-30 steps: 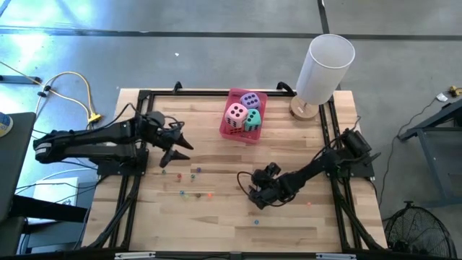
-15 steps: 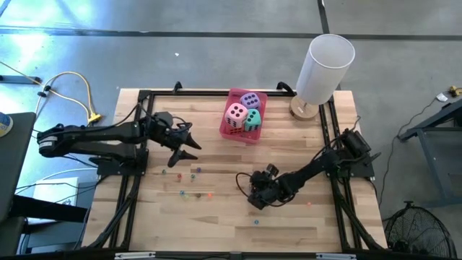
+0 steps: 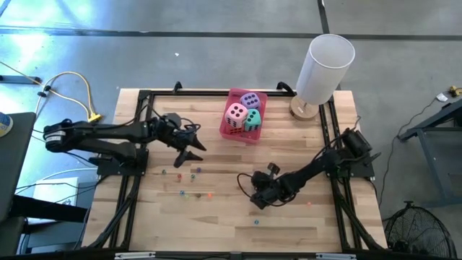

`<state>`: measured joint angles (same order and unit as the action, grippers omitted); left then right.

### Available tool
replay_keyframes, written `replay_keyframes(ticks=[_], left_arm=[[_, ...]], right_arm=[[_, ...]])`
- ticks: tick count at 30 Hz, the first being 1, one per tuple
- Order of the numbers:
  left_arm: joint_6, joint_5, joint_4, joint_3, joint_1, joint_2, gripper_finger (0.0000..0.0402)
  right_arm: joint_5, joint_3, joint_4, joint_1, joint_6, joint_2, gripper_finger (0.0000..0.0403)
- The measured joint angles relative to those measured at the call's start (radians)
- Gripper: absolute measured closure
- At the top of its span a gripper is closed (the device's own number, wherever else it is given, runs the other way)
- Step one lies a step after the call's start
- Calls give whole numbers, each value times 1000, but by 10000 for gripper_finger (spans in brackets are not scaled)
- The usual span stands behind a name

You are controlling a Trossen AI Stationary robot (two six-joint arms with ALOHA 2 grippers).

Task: Pick & Place Dice
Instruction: Put the left small red dice into the bin

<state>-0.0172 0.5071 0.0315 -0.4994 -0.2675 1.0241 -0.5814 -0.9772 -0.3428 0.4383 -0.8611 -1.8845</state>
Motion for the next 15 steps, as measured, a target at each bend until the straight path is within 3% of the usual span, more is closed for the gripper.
replay_keyframes(ticks=[7, 15], left_arm=[[48, 56, 128, -1, 70, 124, 188], [105, 56, 317, -1, 160, 267, 188]], right_arm=[[-224, -32, -17, -46, 168, 114, 366], [-246, -38, 72, -198, 402, 221, 364]])
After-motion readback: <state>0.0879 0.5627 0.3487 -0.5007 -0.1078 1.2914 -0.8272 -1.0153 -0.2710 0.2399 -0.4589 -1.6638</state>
